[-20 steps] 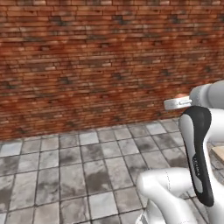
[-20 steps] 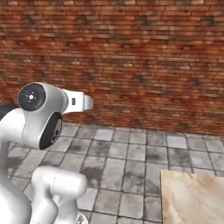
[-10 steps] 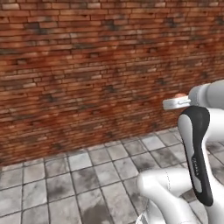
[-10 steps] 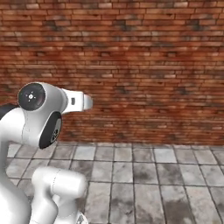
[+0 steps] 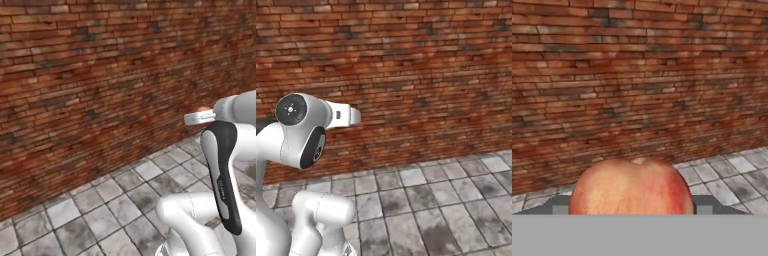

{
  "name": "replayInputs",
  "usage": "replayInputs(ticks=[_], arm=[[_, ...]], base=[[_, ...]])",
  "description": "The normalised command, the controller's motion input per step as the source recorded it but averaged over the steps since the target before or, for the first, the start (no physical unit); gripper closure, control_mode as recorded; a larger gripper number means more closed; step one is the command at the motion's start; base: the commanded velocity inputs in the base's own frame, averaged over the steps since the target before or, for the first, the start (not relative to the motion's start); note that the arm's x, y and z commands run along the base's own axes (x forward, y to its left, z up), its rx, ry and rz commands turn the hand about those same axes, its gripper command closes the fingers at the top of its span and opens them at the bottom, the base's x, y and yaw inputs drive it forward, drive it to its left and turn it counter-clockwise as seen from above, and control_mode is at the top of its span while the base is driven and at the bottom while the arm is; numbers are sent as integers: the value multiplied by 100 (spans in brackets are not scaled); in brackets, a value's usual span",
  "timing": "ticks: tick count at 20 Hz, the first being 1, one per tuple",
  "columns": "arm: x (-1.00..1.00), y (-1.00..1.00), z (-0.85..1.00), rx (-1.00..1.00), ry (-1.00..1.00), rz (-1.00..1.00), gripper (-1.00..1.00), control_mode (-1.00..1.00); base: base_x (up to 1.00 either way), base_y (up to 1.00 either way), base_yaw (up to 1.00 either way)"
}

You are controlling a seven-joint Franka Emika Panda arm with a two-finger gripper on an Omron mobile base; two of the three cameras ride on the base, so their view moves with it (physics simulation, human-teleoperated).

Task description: Retrieve the peach and banana from the fridge and place them into the bowl on the dining table.

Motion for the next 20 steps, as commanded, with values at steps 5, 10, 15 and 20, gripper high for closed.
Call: replayInputs(ticks=[5,10,15,20], arm=[[0,0,0,0,0,0,100,100],[0,0,0,0,0,0,100,100],[0,0,0,0,0,0,100,100],[0,0,0,0,0,0,100,100]], base=[[32,0,-53],[35,0,-53],[37,0,-57],[53,13,-61]])
